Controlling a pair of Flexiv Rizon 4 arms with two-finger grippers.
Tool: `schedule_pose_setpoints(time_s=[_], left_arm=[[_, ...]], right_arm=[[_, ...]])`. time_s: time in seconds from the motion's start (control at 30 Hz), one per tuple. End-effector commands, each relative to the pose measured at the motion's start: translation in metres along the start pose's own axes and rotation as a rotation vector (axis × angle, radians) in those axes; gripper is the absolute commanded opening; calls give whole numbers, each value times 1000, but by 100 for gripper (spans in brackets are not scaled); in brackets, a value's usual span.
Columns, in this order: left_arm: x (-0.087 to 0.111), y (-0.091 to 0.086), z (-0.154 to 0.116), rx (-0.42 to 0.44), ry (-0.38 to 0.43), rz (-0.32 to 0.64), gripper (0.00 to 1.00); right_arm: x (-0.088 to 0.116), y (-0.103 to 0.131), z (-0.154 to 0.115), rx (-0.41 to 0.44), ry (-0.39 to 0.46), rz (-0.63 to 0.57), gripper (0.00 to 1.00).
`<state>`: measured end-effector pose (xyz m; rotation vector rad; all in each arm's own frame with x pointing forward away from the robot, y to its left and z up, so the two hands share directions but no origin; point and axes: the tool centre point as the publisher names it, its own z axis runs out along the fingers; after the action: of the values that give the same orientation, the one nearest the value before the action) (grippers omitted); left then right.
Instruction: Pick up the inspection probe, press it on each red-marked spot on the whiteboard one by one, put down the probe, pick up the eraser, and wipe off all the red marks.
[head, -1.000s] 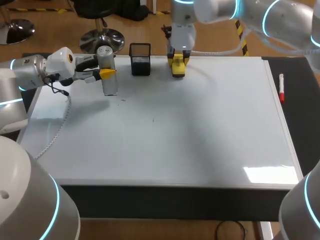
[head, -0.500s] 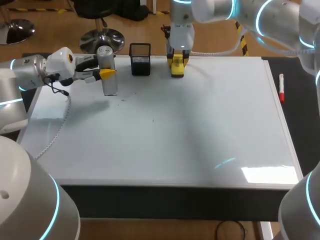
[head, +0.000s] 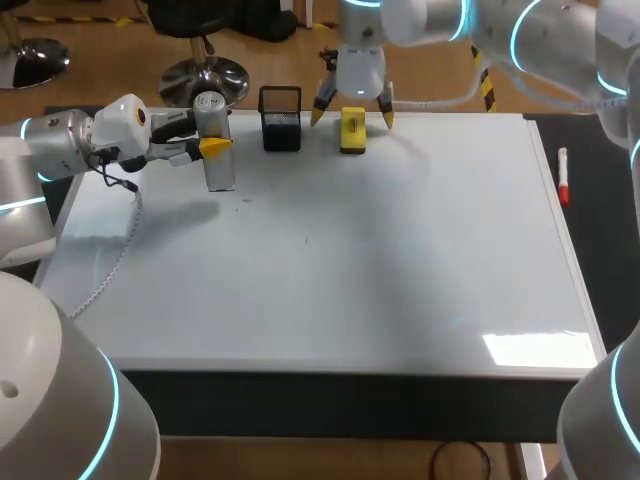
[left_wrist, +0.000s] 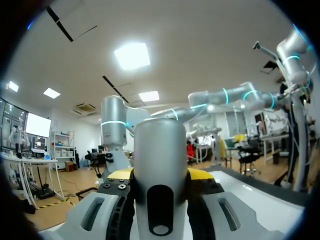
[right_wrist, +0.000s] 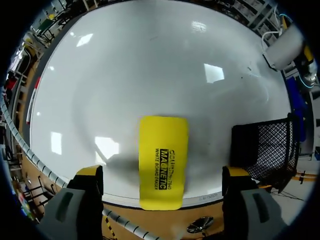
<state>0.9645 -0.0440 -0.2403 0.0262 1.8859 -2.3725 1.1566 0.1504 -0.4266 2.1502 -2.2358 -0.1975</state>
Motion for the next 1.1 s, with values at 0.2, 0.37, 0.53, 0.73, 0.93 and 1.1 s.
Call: schedule_pose_setpoints(time_s=[0.2,0.37,0.53,0.73,0.93,1.1], left_arm=[[1,-1,1,0,-3,3,0],[1,-1,1,0,-3,3,0],[1,-1,1,0,-3,3,0],[1,-1,1,0,-3,3,0],[1,-1,1,0,-3,3,0],[1,-1,1,0,-3,3,0]], right_arm=[[32,26,-36,54,-100,101,100],[43,28,-50,55,-96,175,100],[48,30,-66,35,-140,218,100],[56,30,-88,43,-180,331,100],[67,28,-108,43,-216,488,100],[80,29,-123,25,-285,568,100]])
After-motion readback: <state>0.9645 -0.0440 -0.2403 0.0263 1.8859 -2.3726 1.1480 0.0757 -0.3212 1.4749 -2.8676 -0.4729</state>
